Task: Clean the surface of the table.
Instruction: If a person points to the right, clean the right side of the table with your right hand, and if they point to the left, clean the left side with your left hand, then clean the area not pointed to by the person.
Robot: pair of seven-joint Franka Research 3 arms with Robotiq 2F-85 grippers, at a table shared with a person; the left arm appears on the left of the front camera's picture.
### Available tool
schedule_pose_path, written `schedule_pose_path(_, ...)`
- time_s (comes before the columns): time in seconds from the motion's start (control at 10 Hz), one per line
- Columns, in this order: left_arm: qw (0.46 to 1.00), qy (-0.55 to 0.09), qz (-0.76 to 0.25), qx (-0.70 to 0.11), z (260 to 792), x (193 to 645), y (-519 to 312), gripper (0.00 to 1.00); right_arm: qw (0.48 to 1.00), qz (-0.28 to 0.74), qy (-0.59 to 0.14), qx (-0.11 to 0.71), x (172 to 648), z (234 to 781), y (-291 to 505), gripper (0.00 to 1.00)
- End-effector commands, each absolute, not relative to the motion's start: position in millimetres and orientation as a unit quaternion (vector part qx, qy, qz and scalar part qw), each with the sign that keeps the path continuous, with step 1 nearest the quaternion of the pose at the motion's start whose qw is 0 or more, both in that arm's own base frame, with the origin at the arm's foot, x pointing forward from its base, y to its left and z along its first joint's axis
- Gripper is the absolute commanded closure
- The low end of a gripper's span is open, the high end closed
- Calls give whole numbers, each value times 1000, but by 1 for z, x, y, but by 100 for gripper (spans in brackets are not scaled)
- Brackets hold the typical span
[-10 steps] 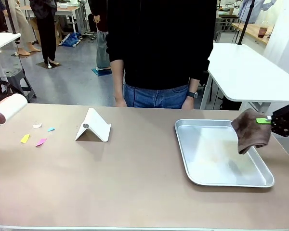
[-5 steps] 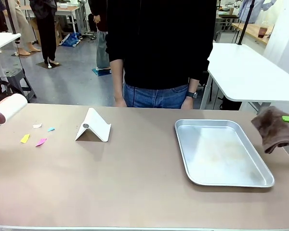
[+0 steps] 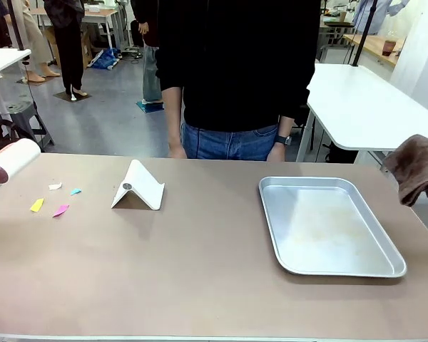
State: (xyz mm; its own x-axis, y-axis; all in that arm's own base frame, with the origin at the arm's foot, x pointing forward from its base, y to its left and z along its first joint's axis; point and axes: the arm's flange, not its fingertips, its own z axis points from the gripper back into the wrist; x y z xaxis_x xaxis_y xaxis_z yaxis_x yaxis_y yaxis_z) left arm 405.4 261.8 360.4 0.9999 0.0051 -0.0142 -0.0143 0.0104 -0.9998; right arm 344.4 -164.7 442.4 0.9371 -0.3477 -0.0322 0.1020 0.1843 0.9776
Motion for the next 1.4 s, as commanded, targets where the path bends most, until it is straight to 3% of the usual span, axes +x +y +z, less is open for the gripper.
schedule_pose_path(0.0, 708, 0, -3, -706, 363, 401, 263, 100, 780, -155, -68, 603, 346, 443, -147, 93)
schedule_pose_path(0.1, 708, 0, -3, -706, 363, 401, 263, 100, 796, -157, -66, 581, 355, 437, -138, 93)
schedule_pose_path(0.2, 708, 0, -3, -706, 363, 401, 263, 100, 769, -147, -86, 616, 344, 447, -154, 93)
schedule_pose_path(1.3, 708, 0, -3, -706, 363, 401, 263, 100, 769, -147, -86, 616, 344, 447, -154, 93)
